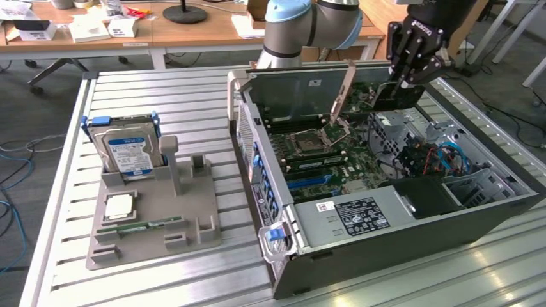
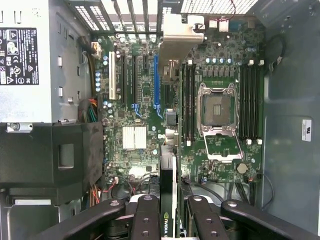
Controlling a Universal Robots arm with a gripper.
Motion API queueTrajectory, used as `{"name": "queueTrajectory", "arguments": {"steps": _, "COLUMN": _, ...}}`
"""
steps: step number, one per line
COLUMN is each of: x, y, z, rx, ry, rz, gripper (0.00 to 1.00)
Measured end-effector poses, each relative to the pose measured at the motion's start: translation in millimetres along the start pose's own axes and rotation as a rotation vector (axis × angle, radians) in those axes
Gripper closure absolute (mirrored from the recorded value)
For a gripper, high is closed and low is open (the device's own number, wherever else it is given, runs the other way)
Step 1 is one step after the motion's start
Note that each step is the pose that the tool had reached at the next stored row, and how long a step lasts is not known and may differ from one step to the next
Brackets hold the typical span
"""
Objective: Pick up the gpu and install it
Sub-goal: 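Insert the gpu into the slot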
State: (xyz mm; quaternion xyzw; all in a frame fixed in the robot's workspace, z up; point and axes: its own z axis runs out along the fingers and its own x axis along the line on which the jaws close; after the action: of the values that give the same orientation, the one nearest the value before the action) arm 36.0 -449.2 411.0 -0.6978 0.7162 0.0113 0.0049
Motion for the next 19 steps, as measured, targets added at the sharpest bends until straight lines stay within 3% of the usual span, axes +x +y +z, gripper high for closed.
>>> {"name": "queueTrajectory", "arguments": {"steps": 14, "x": 0.0, "y": 0.3, "z": 0.1, "rx": 0.0006, "ry": -0.0003, "rz": 0.000, "gripper": 0.74}}
{"name": "queueTrajectory", "arguments": {"steps": 19, "x": 0.1, "y": 6.3, "z": 0.2, "rx": 0.0007, "ry": -0.0003, "rz": 0.000, "gripper": 0.74}}
